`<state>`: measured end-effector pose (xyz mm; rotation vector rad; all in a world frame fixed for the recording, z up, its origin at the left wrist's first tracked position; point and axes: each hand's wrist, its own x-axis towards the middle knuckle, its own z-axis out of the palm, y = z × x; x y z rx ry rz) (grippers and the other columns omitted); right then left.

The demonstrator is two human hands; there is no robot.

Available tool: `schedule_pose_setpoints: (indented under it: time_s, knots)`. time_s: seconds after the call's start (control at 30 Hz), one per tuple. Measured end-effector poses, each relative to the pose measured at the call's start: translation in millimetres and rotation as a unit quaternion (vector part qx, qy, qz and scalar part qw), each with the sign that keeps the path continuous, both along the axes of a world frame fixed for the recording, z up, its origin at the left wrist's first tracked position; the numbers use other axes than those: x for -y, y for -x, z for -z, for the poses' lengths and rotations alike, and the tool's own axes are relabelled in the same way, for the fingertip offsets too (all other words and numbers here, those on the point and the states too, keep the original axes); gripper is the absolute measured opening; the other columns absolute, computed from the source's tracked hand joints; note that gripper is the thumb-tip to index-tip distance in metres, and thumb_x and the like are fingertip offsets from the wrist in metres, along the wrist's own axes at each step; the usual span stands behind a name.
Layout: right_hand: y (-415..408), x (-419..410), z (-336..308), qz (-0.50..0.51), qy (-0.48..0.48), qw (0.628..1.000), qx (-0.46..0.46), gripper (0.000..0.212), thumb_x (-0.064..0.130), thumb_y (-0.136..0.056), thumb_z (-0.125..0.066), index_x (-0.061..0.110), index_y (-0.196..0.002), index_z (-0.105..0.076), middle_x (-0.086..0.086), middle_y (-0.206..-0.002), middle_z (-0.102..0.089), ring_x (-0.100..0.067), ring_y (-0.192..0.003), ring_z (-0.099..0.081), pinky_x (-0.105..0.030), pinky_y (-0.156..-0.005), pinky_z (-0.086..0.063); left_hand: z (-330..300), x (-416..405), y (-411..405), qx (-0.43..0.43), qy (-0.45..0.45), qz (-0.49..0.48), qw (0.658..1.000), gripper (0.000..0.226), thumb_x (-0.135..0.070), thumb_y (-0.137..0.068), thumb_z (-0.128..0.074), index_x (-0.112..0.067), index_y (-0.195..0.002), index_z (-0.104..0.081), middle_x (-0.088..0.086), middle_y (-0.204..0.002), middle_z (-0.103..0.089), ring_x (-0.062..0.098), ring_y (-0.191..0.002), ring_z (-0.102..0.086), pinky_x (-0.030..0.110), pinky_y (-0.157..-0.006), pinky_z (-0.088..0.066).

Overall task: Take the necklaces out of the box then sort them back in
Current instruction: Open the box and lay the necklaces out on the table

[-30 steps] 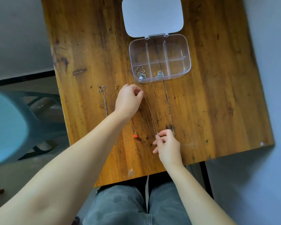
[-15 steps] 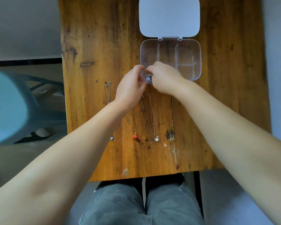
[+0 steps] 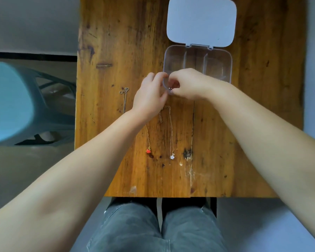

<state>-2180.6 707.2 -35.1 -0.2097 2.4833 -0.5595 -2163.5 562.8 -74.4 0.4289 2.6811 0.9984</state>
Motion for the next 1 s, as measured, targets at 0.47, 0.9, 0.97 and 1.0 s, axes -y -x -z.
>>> schedule_pose_setpoints:
  time_s: [0.47, 0.9, 0.97, 1.0]
  knots:
    - [-147, -100, -52, 0.427, 0.318, 0.837, -0.127, 0.005, 0.038, -0.082, -0.062, 0.039, -0.083, -0.066, 0.006, -0.081, -0.074, -0.014, -0.076, -0.072, -0.02, -0.058, -0.053, -50, -34, -17, 0.234, -0.19, 0.085, 0.95, 0.033, -0.033, -0.097, -0.047, -0.014, -0.073, -0.06, -0.001, -0.062, -0.059, 0.007, -0.058, -0.053, 0.02, -0.064, -0.046]
    - [-258, -36, 34, 0.31, 0.148, 0.929, -0.135, 0.016, 0.007, -0.091, -0.059, 0.012, -0.103, -0.067, 0.002, -0.099, -0.063, -0.005, -0.09, -0.059, -0.006, -0.08, -0.043, 3, -90, -43, 0.235, -0.064, -0.08, 0.966, 0.02, -0.027, -0.094, -0.054, -0.011, -0.085, -0.06, 0.002, -0.076, -0.059, 0.017, -0.071, -0.057, 0.032, -0.07, -0.051]
    - [-263, -34, 48, 0.291, 0.12, 0.941, -0.126, 0.017, 0.006, -0.091, -0.058, 0.008, -0.105, -0.068, -0.005, -0.101, -0.064, -0.014, -0.093, -0.062, -0.014, -0.082, -0.046, 7, -97, -52, 0.153, 0.0, -0.012, 0.988, 0.019, -0.027, -0.093, -0.056, -0.009, -0.089, -0.06, 0.004, -0.087, -0.058, 0.018, -0.078, -0.054, 0.031, -0.07, -0.048]
    - [-263, -35, 53, 0.281, 0.109, 0.945, -0.13, 0.017, 0.005, -0.09, -0.059, 0.006, -0.104, -0.068, -0.007, -0.101, -0.065, -0.018, -0.092, -0.063, -0.018, -0.082, -0.049, 10, -99, -56, 0.113, 0.024, 0.018, 0.993, 0.019, -0.027, -0.092, -0.056, -0.008, -0.089, -0.06, 0.004, -0.091, -0.056, 0.018, -0.079, -0.052, 0.03, -0.069, -0.045]
